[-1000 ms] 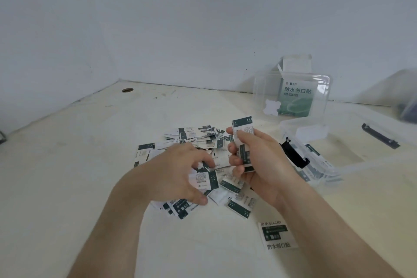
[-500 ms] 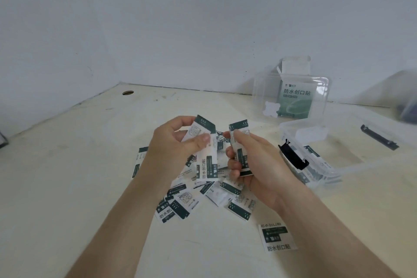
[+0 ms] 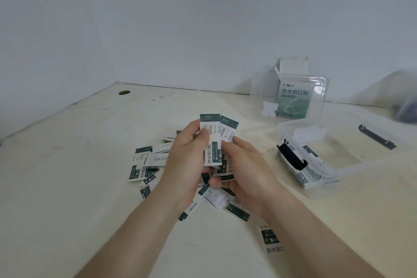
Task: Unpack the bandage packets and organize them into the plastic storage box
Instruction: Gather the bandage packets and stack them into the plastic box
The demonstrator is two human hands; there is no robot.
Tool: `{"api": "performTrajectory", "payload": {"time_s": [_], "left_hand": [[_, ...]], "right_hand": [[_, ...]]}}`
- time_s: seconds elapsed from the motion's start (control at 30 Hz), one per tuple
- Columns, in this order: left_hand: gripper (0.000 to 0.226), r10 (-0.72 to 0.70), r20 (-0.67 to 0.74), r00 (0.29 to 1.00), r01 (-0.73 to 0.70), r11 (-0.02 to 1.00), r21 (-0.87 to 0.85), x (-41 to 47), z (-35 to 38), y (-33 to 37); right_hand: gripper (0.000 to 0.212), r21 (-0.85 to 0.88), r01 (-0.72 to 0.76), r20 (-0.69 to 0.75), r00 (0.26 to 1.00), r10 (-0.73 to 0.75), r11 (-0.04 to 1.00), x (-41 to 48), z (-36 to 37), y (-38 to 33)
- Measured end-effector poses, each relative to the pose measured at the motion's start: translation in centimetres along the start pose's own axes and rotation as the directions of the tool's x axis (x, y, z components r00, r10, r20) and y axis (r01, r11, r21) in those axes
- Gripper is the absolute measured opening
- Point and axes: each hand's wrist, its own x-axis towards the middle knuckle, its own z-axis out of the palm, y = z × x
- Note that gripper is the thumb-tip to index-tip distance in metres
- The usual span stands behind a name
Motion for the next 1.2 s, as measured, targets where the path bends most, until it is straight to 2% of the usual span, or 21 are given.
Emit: {"api": "performTrajectory", "payload": {"time_s": [0.13, 0.23, 0.33, 0.43, 0.53, 0.63, 0.7, 0.8, 0.87, 0.93, 1.03, 1.1, 1.2], "left_hand": [[0.034, 0.114, 0.027, 0.993, -0.116, 0.990, 0.086, -0.2, 0.1, -0.2], [0.050, 0.187, 0.037, 0.982, -0.191, 0.970, 0.153, -0.3, 0.1, -0.3], [0.055, 0.192, 0.093, 0.977, -0.209, 0.949, 0.235, -0.4, 0.1, -0.2], [0.058, 0.223, 0.150, 0.963, -0.263, 0.900, 0.347, -0.2, -0.3, -0.2], [0.056, 0.318, 0.191, 0.928, -0.371, 0.773, 0.515, -0.1, -1.0, -0.3], [0.047, 0.384, 0.258, 0.887, -0.458, 0.658, 0.597, 0.2, -1.7, -0.2], [0.055, 0.363, 0.304, 0.881, -0.472, 0.616, 0.631, 0.1, -2.0, 0.0], [0.099, 0.238, 0.413, 0.879, -0.467, 0.600, 0.649, -0.4, -1.9, 0.2], [0.114, 0.213, 0.474, 0.854, -0.507, 0.542, 0.670, -0.6, -1.7, 0.2], [0.118, 0.205, 0.508, 0.837, -0.538, 0.482, 0.692, -0.7, -1.4, 0.2], [0.113, 0.250, 0.517, 0.819, -0.573, 0.410, 0.710, -0.9, -1.3, -0.1], [0.109, 0.303, 0.511, 0.805, -0.594, 0.386, 0.706, -0.6, -1.5, -0.3], [0.107, 0.333, 0.449, 0.829, -0.556, 0.405, 0.726, -0.2, -1.9, -0.4]], "right_hand": [[0.026, 0.044, -0.007, -0.006, 1.000, 0.007, 0.999, -0.3, 0.1, -0.3], [0.038, 0.039, -0.018, -0.001, 1.000, 0.018, 0.999, -0.5, 0.2, -0.3], [0.048, 0.012, -0.033, 0.039, 0.999, 0.033, 0.999, -0.6, 0.0, -0.5], [0.050, 0.007, -0.067, 0.069, 0.995, 0.066, 0.998, -0.6, -0.5, -0.8], [0.047, 0.043, -0.071, 0.054, 0.996, 0.069, 0.997, -0.5, -1.0, -1.1], [0.044, 0.073, -0.071, 0.037, 0.997, 0.068, 0.995, -0.6, -1.2, -1.4], [0.044, 0.057, -0.072, 0.026, 0.997, 0.070, 0.996, -0.5, -1.4, -1.4], [0.050, -0.014, -0.056, 0.037, 0.998, 0.056, 0.998, -0.3, -1.7, -1.4], [0.050, -0.055, -0.043, 0.063, 0.997, 0.047, 0.998, -0.3, -1.8, -1.3], [0.053, -0.086, -0.027, 0.080, 0.996, 0.034, 0.996, -0.4, -1.7, -1.2], [0.058, -0.084, -0.008, 0.108, 0.994, 0.017, 0.996, -0.5, -1.5, -1.4], [0.049, -0.039, -0.011, 0.140, 0.990, 0.016, 0.999, -0.5, -1.5, -1.5], [0.031, -0.045, -0.004, 0.216, 0.976, 0.013, 0.999, -0.4, -1.6, -1.3]]}}
